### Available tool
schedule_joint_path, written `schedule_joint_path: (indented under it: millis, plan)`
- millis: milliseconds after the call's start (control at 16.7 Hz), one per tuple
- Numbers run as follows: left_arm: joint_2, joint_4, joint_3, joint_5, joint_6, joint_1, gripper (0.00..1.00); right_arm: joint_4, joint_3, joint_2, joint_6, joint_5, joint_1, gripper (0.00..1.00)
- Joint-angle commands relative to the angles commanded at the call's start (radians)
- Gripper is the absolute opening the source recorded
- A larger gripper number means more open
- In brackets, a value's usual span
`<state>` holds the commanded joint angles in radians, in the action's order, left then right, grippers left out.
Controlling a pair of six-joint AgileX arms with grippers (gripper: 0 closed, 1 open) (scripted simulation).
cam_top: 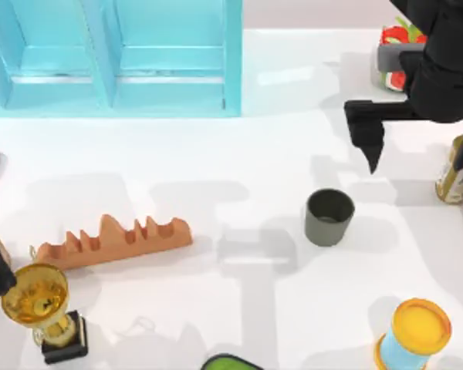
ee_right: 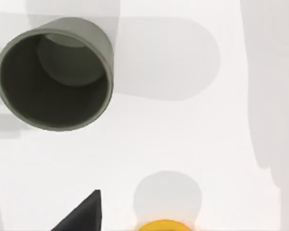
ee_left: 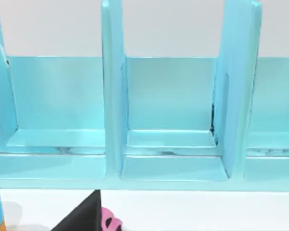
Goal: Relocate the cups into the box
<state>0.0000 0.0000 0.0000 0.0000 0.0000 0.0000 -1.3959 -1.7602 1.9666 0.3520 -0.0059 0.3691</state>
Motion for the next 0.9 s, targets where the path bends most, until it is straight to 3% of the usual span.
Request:
schedule_joint_path:
  millis: [300,900]
  plan:
    - [0.0,0.0,0.0,0.0,0.0,0.0,1.0,0.049,-0.05,0.072,0.133,0.005,0.104,1.0]
    - [0.0,0.0,0.0,0.0,0.0,0.0,1.0,0.126,0.015,0.086,0.141,0.006,0.107,1.0]
